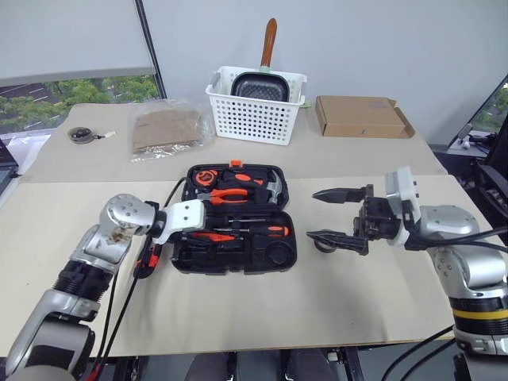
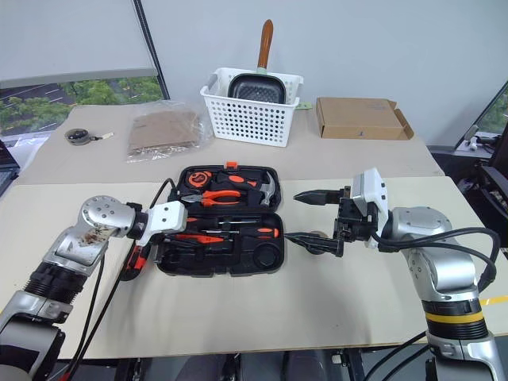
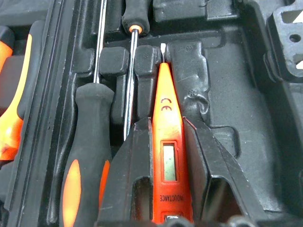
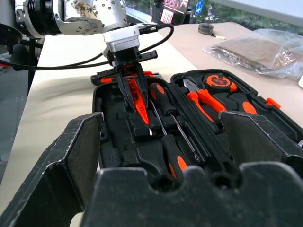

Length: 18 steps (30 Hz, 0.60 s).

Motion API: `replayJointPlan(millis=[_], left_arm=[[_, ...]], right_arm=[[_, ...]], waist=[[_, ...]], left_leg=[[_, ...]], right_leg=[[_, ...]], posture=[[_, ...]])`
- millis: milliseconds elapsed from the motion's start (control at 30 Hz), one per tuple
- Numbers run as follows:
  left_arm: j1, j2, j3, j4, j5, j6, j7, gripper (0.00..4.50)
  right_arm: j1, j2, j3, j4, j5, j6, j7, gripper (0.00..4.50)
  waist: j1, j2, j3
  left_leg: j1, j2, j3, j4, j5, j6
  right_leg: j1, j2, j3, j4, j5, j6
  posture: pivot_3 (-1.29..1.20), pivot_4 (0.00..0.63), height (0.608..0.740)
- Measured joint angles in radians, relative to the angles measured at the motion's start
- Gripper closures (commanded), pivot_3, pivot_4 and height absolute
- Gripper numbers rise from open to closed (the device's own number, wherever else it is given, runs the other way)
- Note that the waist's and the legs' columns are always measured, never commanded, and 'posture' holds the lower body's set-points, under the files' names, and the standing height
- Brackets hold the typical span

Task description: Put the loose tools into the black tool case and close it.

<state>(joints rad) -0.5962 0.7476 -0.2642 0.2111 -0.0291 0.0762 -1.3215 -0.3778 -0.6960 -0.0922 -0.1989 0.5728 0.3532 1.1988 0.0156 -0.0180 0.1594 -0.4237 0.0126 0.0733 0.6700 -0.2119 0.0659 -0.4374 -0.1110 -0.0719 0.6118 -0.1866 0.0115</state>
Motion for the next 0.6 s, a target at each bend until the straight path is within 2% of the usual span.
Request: replayJointPlan(millis=[100, 167, 400, 500, 600], left_arm=[[-0.006, -0.006, -0.002, 0.004, 0.001, 0.009, -0.005, 4.02], [-0.008, -0.012, -0.003, 0.006, 0.001, 0.015, -0.008, 3.02], [0.024, -0.035, 0.018, 0.007, -0.049, 0.061, -0.004, 0.6], [0.034, -0.039, 0.084, -0.04, -0.112, 0.084, 0.016, 0.6], [0.073, -0.035, 0.25, -0.172, -0.277, 0.194, 0.049, 0.6]], right_arm=[[0.0, 0.0, 0.0, 0.0, 0.0, -0.01, 0.0, 0.0], [0.0, 0.0, 0.0, 0.0, 0.0, -0.017, 0.0, 0.0], [0.004, -0.002, 0.0, 0.002, 0.0, -0.021, 0.005, 0.0], [0.005, -0.002, 0.0, 0.003, -0.001, -0.021, 0.009, 0.0], [0.009, -0.005, 0.0, 0.005, -0.001, -0.025, 0.014, 0.0]], waist=[[0.002, 0.0, 0.0], [0.004, 0.0, 0.0], [0.011, 0.0, 0.0], [0.012, 0.0, 0.0], [0.006, 0.0, 0.0]], left_leg=[[0.0, 0.0, 0.0, 0.001, 0.0, 0.0], [0.0, 0.0, 0.0, 0.002, 0.0, 0.0], [-0.002, 0.0, 0.0, 0.006, -0.001, 0.002], [-0.002, 0.001, 0.0, 0.007, -0.001, 0.002], [-0.002, 0.001, 0.0, 0.007, -0.002, 0.003]], right_leg=[[0.0, 0.0, 0.0, 0.0, 0.0, 0.0], [0.001, 0.0, 0.0, 0.0, 0.0, 0.0], [0.0, 0.0, 0.0, 0.001, 0.001, 0.001], [0.0, -0.001, 0.0, 0.0, 0.001, 0.001], [0.0, -0.002, 0.001, 0.0, 0.001, 0.001]], posture=[[0.0, 0.15, 0.7], [0.0, 0.15, 0.7], [0.0, 0.15, 0.7], [0.0, 0.15, 0.7], [0.0, 0.15, 0.7]])
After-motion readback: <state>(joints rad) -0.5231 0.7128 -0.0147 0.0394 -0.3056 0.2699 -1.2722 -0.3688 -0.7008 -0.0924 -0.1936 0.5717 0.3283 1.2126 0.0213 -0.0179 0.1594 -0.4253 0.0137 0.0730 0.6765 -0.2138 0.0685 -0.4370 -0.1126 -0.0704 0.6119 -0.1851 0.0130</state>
